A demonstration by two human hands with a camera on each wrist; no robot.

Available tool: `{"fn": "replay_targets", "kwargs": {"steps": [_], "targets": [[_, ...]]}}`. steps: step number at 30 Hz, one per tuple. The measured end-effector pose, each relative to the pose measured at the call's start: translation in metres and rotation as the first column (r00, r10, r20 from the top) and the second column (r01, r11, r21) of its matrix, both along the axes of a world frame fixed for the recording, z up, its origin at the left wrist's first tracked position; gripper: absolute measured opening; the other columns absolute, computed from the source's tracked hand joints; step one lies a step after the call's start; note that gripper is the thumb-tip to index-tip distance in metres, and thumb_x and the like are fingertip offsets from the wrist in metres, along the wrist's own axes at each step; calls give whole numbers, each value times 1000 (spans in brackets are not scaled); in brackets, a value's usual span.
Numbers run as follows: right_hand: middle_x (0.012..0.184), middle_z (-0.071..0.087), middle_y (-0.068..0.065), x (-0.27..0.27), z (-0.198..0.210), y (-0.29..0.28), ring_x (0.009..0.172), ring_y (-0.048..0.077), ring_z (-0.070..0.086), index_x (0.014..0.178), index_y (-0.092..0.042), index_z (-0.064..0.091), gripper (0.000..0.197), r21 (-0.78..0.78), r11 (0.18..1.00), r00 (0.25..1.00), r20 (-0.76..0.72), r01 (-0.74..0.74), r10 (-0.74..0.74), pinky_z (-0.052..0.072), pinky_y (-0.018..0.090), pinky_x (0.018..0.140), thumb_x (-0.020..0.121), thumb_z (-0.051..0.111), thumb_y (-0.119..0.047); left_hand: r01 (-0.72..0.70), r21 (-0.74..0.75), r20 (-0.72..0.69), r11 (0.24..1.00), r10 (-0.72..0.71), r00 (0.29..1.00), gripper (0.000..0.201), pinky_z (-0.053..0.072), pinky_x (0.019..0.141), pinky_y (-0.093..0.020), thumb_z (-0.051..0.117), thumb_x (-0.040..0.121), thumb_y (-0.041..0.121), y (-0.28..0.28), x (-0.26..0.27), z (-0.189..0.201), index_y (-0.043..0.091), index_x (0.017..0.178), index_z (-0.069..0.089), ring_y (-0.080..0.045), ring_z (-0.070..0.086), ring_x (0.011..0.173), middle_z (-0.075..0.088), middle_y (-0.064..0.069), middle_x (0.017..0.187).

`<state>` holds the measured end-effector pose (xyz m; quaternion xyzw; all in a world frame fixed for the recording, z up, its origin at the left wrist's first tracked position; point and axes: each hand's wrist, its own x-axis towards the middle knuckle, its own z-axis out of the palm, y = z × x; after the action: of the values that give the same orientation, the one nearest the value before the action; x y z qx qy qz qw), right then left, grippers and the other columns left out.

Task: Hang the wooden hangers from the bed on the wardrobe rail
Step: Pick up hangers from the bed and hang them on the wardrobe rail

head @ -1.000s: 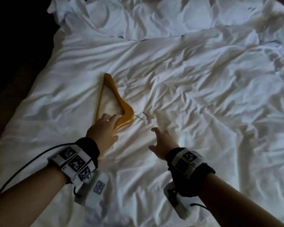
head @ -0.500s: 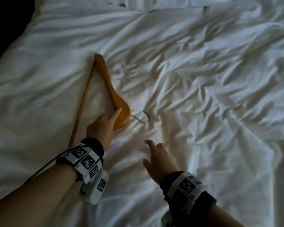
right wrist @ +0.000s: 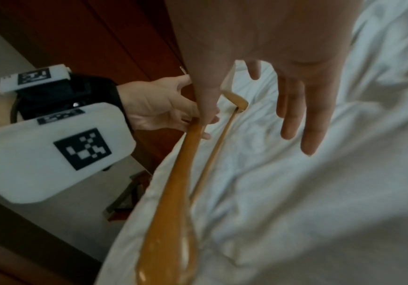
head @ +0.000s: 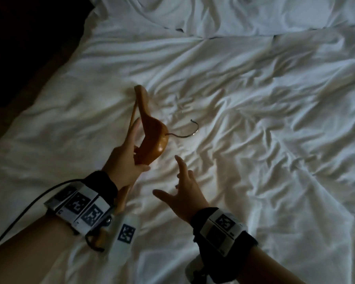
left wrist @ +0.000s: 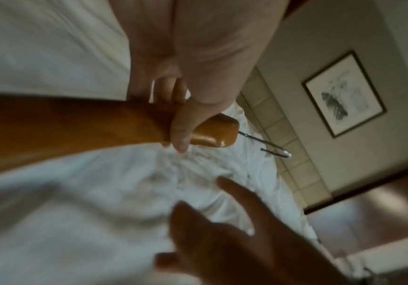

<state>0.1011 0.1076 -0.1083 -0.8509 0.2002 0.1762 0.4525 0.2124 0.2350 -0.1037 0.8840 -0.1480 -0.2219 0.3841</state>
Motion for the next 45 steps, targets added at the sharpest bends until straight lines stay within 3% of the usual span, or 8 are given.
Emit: {"fn": "replay_targets", "kwargs": {"steps": [8,13,18,23,29,35,41,45], "targets": [[148,30,7,15,71,49,125,22,46,139,-46,-26,103,27,976,975,40,-218,216,43,33,104,88,60,-20,-147,-253,47,956,164,985,130,50,80,-26,81,65,1,21,19,99,46,145,-11,-14,54,104,43,8,129],[134,46,-2,29,132,76,116,18,52,147,-34,6,73,-184,950,923,250,-252,293,46,33,98,92,50,-14,-289,-398,178,871,383,906,131,49,90,-34,83,61,-2,52,16,188,40,147,-7,-16,49,115,35,3,145],[131,45,-7,45,231,132,111,19,53,143,-32,15,55,-367,864,767,419,-346,485,45,35,92,95,41,-25,-388,-516,177,764,538,824,134,39,105,-38,85,57,1,134,8,286,40,147,-6,-20,39,133,32,-1,151],[140,40,-7,50,345,231,117,15,52,147,-29,10,56,-460,735,565,471,-498,678,43,28,98,98,38,-31,-394,-482,301,782,570,764,116,49,96,-31,81,53,32,285,-37,403,39,147,13,-11,61,106,57,1,118],[142,40,-10,-8,447,417,127,8,47,149,-31,7,62,-515,595,335,513,-617,791,38,23,105,98,42,-33,-742,-93,689,664,581,434,144,22,115,-28,36,24,100,507,-173,489,32,149,12,-15,21,139,13,3,150],[147,35,-14,-158,508,626,128,4,45,148,-37,1,64,-644,335,-37,492,-688,870,36,19,104,98,41,-38,-913,-45,783,404,582,219,128,25,115,-50,36,33,100,709,-364,528,49,136,-20,-19,8,147,1,5,159],[144,36,-17,-301,555,800,120,-1,47,146,-40,-1,65,-661,75,-318,454,-747,832,36,19,102,98,42,-38,-961,-215,644,175,765,-4,106,35,110,-48,73,71,41,885,-565,548,39,146,-2,-26,33,135,22,-6,150],[135,45,-16,-362,573,907,116,0,53,146,-42,-8,71,-651,-28,-404,437,-759,803,39,16,101,98,44,-33,-947,-300,584,113,807,-88,101,44,103,-45,74,75,35,989,-647,544,46,145,2,-22,37,131,28,2,143]]}}
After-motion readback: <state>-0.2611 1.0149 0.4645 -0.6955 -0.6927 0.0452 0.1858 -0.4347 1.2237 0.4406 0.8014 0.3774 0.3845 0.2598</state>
